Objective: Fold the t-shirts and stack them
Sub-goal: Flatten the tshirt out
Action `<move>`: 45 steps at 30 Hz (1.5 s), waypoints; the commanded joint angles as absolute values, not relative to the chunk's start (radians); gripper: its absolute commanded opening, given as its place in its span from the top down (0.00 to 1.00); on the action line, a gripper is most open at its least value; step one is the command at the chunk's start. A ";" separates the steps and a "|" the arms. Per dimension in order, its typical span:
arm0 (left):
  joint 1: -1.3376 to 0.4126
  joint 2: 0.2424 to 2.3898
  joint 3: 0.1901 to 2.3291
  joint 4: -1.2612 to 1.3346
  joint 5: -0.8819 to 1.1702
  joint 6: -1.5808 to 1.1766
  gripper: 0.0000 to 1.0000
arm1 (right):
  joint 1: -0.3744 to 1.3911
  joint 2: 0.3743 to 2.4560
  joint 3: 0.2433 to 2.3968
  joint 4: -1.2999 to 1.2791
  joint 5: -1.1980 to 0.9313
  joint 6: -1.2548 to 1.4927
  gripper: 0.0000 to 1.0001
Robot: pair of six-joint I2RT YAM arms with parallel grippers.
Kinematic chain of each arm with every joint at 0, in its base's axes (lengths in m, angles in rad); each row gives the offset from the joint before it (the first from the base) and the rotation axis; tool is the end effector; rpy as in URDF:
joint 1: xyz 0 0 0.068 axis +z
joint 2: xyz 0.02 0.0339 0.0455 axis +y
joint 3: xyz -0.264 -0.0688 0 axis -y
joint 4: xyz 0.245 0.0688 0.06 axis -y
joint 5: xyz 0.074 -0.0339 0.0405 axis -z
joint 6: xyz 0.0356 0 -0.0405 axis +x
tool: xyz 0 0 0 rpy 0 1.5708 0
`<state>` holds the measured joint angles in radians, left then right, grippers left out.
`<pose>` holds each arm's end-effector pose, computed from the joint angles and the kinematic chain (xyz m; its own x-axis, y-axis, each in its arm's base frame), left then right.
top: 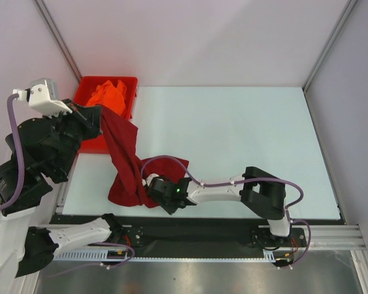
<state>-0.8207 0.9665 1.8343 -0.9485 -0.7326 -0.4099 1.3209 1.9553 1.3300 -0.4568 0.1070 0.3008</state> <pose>0.0738 -0.0443 0.5484 -0.0861 -0.3422 -0.9357 0.0602 0.9356 -0.3478 0.1036 0.3907 0.1669 -0.4903 -0.7299 -0.4763 -0.8436 0.5347 0.0490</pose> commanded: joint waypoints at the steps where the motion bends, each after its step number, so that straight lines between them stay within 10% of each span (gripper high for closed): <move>1: -0.825 0.947 1.807 -0.907 -0.758 -0.414 1.00 | 1.295 1.853 1.299 -0.465 0.176 0.304 1.00; 21: -0.825 0.971 1.764 -0.689 -0.563 -0.406 1.00 | 0.717 1.168 1.515 -1.024 0.219 0.318 1.00; 31: -0.825 0.950 1.822 -0.793 -0.468 -0.448 1.00 | 0.345 1.164 1.902 -1.273 0.287 0.288 1.00; 45: -0.825 0.966 2.153 -0.879 -0.187 -0.292 1.00 | 0.319 1.328 2.421 -1.520 0.307 0.383 1.00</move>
